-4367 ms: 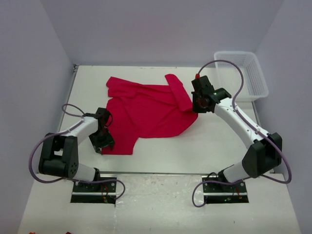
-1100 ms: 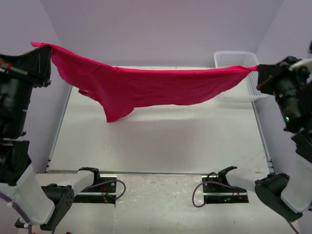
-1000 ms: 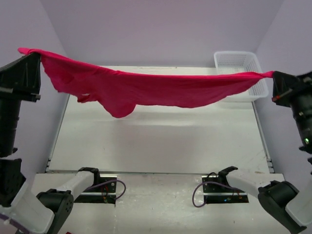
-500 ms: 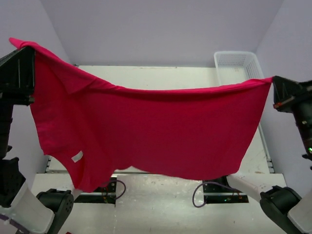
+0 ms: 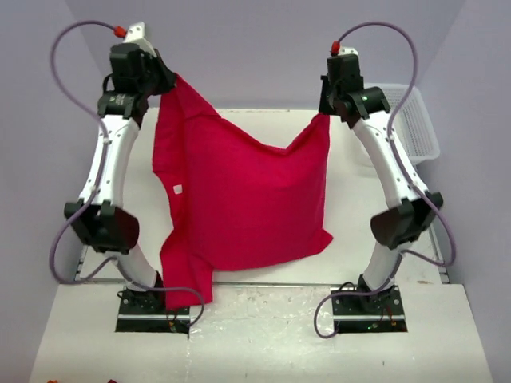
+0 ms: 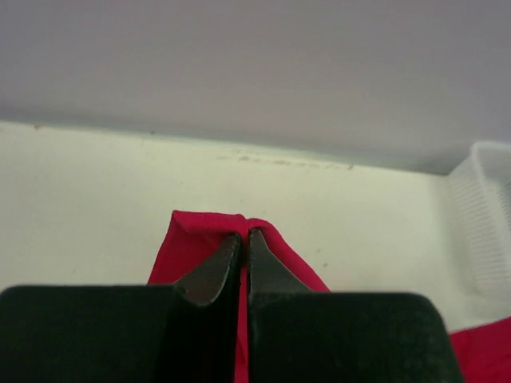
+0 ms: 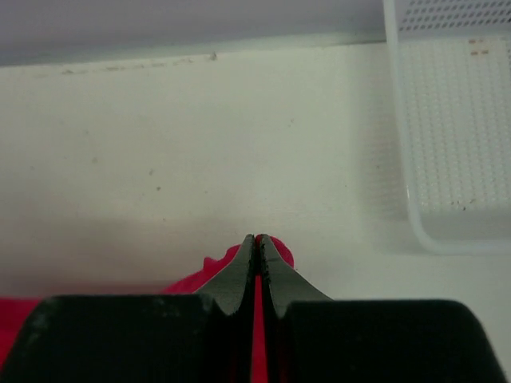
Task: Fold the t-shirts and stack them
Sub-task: Flatten out the tshirt
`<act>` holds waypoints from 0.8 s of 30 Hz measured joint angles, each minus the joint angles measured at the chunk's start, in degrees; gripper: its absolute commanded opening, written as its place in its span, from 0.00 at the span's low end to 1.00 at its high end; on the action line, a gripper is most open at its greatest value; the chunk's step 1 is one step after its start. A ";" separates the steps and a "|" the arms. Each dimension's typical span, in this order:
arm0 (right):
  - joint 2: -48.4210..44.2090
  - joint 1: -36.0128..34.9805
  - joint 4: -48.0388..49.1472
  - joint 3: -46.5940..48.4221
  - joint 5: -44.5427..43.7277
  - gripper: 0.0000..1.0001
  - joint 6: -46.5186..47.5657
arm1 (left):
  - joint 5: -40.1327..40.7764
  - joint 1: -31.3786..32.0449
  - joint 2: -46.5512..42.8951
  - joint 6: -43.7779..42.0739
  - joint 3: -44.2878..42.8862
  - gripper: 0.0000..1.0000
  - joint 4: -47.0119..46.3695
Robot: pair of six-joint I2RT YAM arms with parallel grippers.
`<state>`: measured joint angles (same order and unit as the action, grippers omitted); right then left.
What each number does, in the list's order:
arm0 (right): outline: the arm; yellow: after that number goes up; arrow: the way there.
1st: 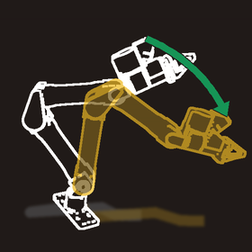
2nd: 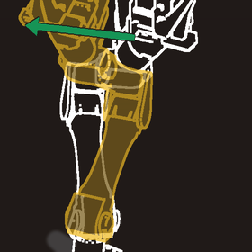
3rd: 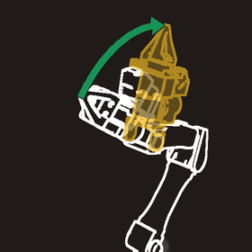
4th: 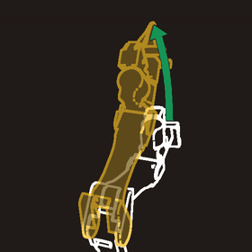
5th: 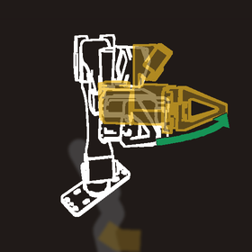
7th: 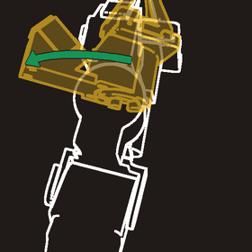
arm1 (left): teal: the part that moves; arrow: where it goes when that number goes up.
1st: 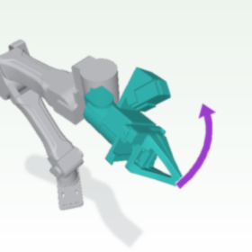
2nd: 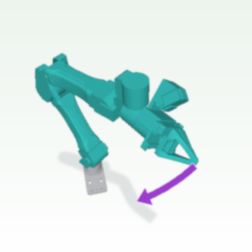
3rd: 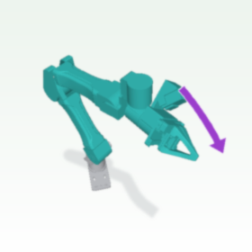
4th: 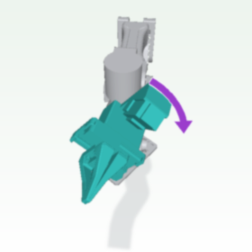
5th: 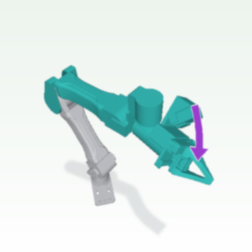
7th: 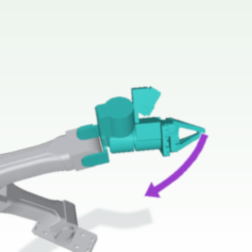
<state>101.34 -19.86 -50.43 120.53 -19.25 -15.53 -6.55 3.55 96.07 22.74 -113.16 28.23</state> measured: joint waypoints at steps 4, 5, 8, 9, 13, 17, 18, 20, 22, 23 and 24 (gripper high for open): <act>11.47 2.75 0.07 4.98 2.58 0.00 0.63 | 0.55 -0.61 12.17 -1.62 -0.28 0.00 0.28; 13.70 3.58 -0.04 6.49 2.99 0.00 0.90 | 0.57 -0.72 15.17 -2.08 -2.38 0.00 0.74; 17.94 5.81 0.70 9.57 4.61 0.00 1.73 | 0.42 -0.92 24.52 -3.45 -10.43 0.00 0.79; 18.84 6.54 1.05 10.16 5.16 0.00 2.01 | 0.28 -0.94 26.84 -3.98 -12.31 0.00 0.00; 23.08 9.44 2.51 13.94 6.75 0.00 3.30 | -0.46 -0.94 31.19 -5.60 -14.38 0.00 -0.74; 26.34 11.41 3.98 16.59 7.74 0.00 4.83 | -0.76 -0.94 33.09 -6.86 -15.74 0.00 -1.49; 26.95 11.72 4.35 17.03 8.11 0.00 5.16 | -0.79 -0.94 33.22 -6.95 -15.74 0.00 -1.66; 28.17 12.15 5.16 17.46 8.52 0.00 5.75 | -0.92 -0.94 33.40 -7.13 -15.58 0.00 -2.08; 29.05 12.41 5.60 17.46 8.96 0.00 6.21 | -1.09 -0.94 33.40 -7.13 -15.21 0.00 -2.71; 29.62 12.46 5.86 17.51 9.01 0.00 6.45 | -1.22 -0.94 33.40 -7.13 -15.02 0.00 -3.21; 30.10 12.55 6.10 17.57 9.33 0.00 6.64 | -1.40 -0.94 33.40 -7.13 -14.69 0.00 -3.63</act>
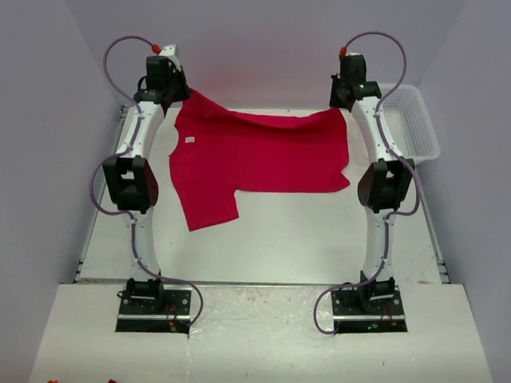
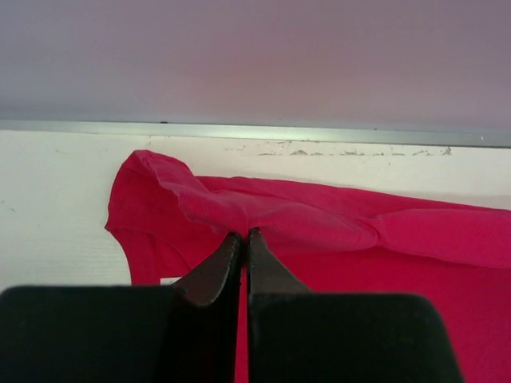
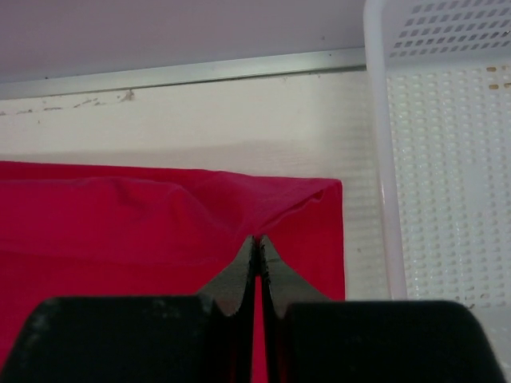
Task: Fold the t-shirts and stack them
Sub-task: Flatten out the tshirt
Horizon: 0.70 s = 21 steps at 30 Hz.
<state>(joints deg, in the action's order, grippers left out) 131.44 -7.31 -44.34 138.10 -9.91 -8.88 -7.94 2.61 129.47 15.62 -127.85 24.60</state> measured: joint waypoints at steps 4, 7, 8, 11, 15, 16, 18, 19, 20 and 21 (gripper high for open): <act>2.08 0.28 0.76 0.22 0.68 0.00 0.61 | -0.52 0.11 -0.15 0.02 2.01 0.00 -1.03; 2.99 0.48 1.03 0.22 0.72 0.00 0.87 | -0.63 0.35 -0.26 0.02 4.31 0.00 -1.44; 3.23 0.59 1.33 0.22 0.72 0.00 0.94 | -0.63 0.52 -0.28 0.02 5.40 0.00 -1.55; 4.04 1.01 1.73 0.83 0.61 0.00 1.05 | -0.59 1.31 -0.72 0.02 9.07 0.00 -1.90; 4.31 1.95 1.99 0.90 0.48 0.00 1.01 | -0.20 2.84 -2.19 0.07 14.05 0.00 -2.29; 4.31 2.21 1.99 0.90 0.46 0.00 1.01 | 0.04 3.21 -2.73 0.07 15.19 0.00 -2.62; 4.31 2.84 2.01 0.90 0.48 0.00 1.01 | 0.50 3.89 -4.11 0.15 17.35 0.00 -2.86; 4.31 3.08 1.97 0.90 0.48 0.00 0.98 | 0.81 4.17 -4.90 0.24 18.47 0.00 -2.95; 4.31 3.28 1.90 0.90 0.52 0.00 0.94 | 1.14 4.37 -5.95 0.28 19.82 0.00 -3.10; 4.31 3.39 1.90 0.90 0.55 0.00 0.81 | 1.55 4.55 -6.99 0.28 21.11 0.00 -3.34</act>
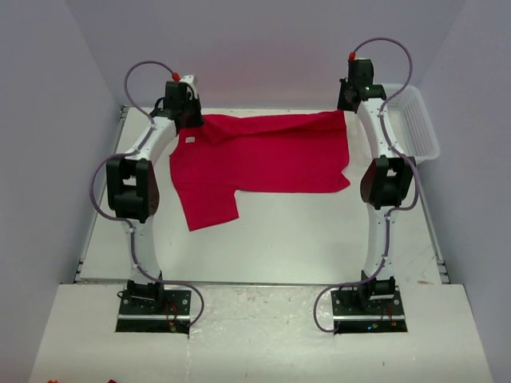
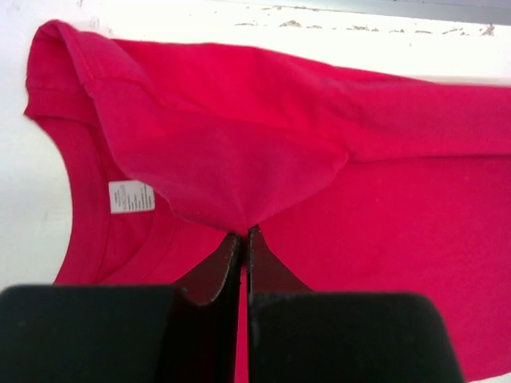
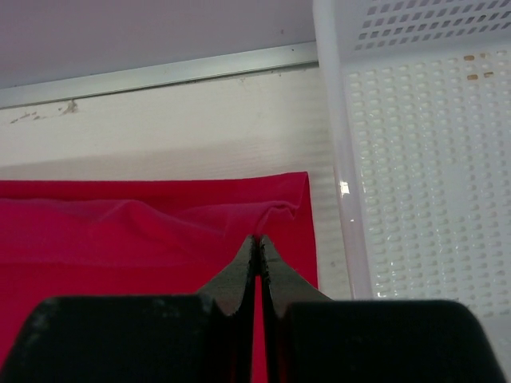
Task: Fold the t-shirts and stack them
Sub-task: Flatten out the tshirt
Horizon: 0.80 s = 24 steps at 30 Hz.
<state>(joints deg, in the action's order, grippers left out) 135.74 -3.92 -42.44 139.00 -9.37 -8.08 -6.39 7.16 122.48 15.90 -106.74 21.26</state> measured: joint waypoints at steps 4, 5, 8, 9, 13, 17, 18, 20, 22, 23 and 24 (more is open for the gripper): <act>-0.02 0.22 0.46 -1.44 0.33 0.00 -0.31 | 2.03 0.04 -3.89 0.00 4.04 0.00 -0.50; -0.04 0.15 0.46 -2.12 0.39 0.00 -0.31 | 2.43 0.02 -4.57 0.00 4.55 0.00 -0.55; 0.11 -0.22 -0.57 -3.37 0.37 0.00 -0.44 | 3.48 0.00 -5.95 -0.02 5.25 0.00 -0.66; 0.13 -0.26 -0.70 -3.37 0.33 0.00 -0.44 | 3.72 0.00 -6.25 -0.04 5.31 0.00 -0.61; 0.13 -0.63 -0.37 -3.26 -0.09 0.00 -0.44 | 4.09 0.00 -6.58 -0.02 5.29 0.00 -0.63; -0.46 -0.76 -0.50 -3.58 -0.09 0.00 -0.68 | 4.04 0.00 -7.48 0.00 5.31 0.00 -0.42; -1.01 -0.85 -0.63 -3.76 -0.11 0.00 -0.76 | 4.00 0.07 -8.24 -0.02 5.38 0.00 -0.26; -3.10 -1.22 -1.16 -4.74 -0.39 0.00 -0.87 | 3.82 0.20 -10.51 -0.02 5.38 0.00 0.26; -6.78 -2.14 -1.95 -6.08 -1.27 0.00 -0.87 | 3.78 0.81 -14.45 -0.02 5.20 0.00 1.33; -9.07 -2.82 -2.69 -6.64 -1.73 0.00 -0.87 | 3.82 1.36 -16.87 -0.04 4.48 0.00 2.40; -11.89 -3.72 -3.50 -7.13 -2.12 0.00 -0.90 | 3.87 2.08 -19.04 -0.04 3.30 0.00 3.45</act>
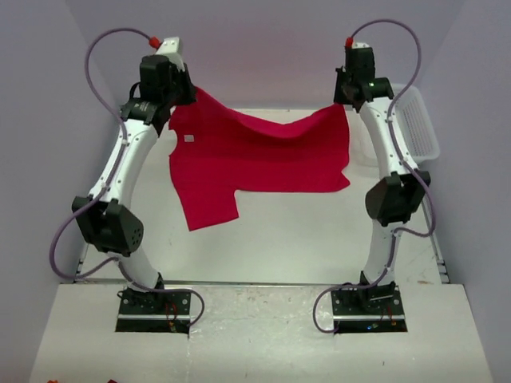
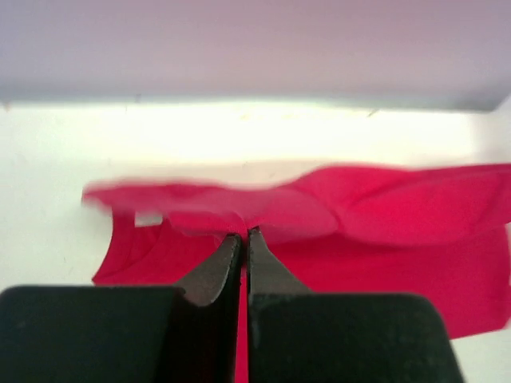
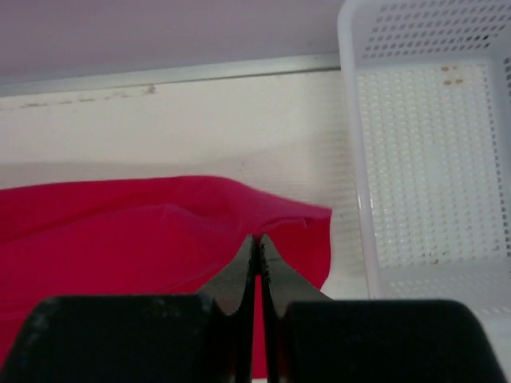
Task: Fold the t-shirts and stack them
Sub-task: Flatten out the tshirt
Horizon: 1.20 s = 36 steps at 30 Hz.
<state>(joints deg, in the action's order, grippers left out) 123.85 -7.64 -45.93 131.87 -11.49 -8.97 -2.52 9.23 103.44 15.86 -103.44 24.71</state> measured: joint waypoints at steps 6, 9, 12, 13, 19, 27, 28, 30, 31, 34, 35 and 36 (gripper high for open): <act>-22.80 -8.61 -2.93 -0.96 -3.45 0.00 -0.33 | -1.97 5.92 -18.14 0.83 -7.58 0.00 1.60; -36.68 -13.90 -4.44 -2.45 -6.27 0.00 -0.46 | -3.52 6.08 -28.37 2.51 -10.67 0.00 2.43; -46.88 -17.11 -7.17 -2.58 -10.23 0.00 -1.18 | -4.85 5.77 -35.76 4.22 -14.38 0.00 4.22; -50.12 -18.75 -8.33 -2.60 -12.09 0.00 -1.57 | -5.35 5.77 -38.29 4.72 -15.47 0.00 5.09; -62.60 -24.59 -17.79 -4.22 -15.91 0.00 -5.55 | -8.79 5.77 -47.32 7.82 -24.94 0.00 12.44; -64.57 -25.05 -25.92 -5.92 -16.55 0.00 -8.13 | -11.37 5.77 -47.12 10.56 -31.85 0.00 14.99; -63.95 -25.05 -26.25 -6.27 -16.98 0.00 -8.15 | -10.99 5.77 -46.38 10.56 -31.50 0.00 15.08; -62.45 -25.05 -25.92 -7.61 -17.94 0.00 -8.13 | -9.81 5.77 -44.02 10.47 -30.42 0.00 14.99; -61.40 -25.05 -25.29 -9.03 -18.45 0.00 -8.11 | -8.83 5.77 -42.07 10.19 -29.68 0.00 15.15; -56.63 -24.48 -22.10 -14.73 -19.45 0.00 -8.11 | -4.94 5.77 -33.40 8.79 -26.82 0.00 15.02; -54.71 -24.06 -21.09 -16.39 -19.41 0.00 -8.11 | -3.50 5.77 -30.45 8.31 -24.87 0.00 15.06; -51.89 -23.28 -18.91 -18.91 -18.91 0.00 -8.04 | -2.10 5.73 -27.52 7.67 -22.38 0.00 14.84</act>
<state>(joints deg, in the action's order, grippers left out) 71.96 -30.92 -64.84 112.97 -30.39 -17.02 -4.62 14.96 75.92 23.53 -125.82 39.55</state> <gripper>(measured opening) 0.007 0.008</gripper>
